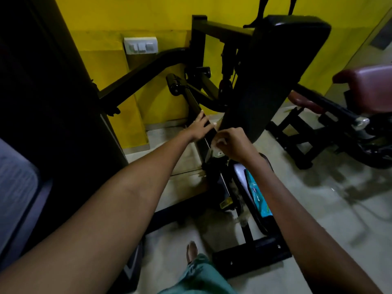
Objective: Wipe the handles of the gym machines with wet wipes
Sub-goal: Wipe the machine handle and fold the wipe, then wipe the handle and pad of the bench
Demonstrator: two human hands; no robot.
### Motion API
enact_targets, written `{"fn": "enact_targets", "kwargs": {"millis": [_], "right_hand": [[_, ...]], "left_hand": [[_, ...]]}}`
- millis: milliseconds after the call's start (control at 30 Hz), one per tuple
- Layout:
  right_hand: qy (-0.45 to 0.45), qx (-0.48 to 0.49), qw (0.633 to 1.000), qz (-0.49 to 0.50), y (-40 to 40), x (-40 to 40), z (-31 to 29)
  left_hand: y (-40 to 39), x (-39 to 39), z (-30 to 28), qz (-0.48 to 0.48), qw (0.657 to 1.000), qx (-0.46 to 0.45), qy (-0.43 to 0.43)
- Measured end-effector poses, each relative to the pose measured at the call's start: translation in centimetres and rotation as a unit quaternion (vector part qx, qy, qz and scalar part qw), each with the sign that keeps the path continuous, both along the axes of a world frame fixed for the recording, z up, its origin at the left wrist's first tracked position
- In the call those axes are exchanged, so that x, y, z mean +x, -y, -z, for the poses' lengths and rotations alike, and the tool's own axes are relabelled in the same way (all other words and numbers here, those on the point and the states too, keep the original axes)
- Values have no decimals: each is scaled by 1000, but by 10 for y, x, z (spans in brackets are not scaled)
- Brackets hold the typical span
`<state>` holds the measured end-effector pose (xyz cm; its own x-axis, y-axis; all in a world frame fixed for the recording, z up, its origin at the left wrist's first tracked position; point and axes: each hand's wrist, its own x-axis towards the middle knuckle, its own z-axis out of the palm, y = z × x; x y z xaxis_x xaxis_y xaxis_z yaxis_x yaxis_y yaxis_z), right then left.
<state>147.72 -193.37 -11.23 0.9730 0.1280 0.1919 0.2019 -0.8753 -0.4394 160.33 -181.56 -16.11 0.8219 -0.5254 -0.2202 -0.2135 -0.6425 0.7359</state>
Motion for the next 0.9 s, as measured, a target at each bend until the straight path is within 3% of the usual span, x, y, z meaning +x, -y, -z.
{"fn": "enact_targets", "kwargs": {"millis": [100, 267, 367, 600, 700, 900], "right_hand": [[41, 40, 998, 27, -2, -10, 9], [21, 50, 998, 31, 4, -7, 7], [53, 70, 996, 20, 8, -10, 10], [108, 210, 967, 95, 14, -27, 28], [73, 206, 971, 97, 14, -45, 46], [10, 182, 983, 3, -9, -70, 78]], "left_hand": [[3, -9, -2, -16, 1000, 3, 2], [-1, -31, -8, -25, 1000, 1, -10], [-8, -48, -11, -38, 999, 5, -15], [-22, -111, -9, -94, 995, -27, 2], [-22, -141, 2, -126, 992, 2, 22], [-44, -204, 23, -207, 976, 69, -10]]}}
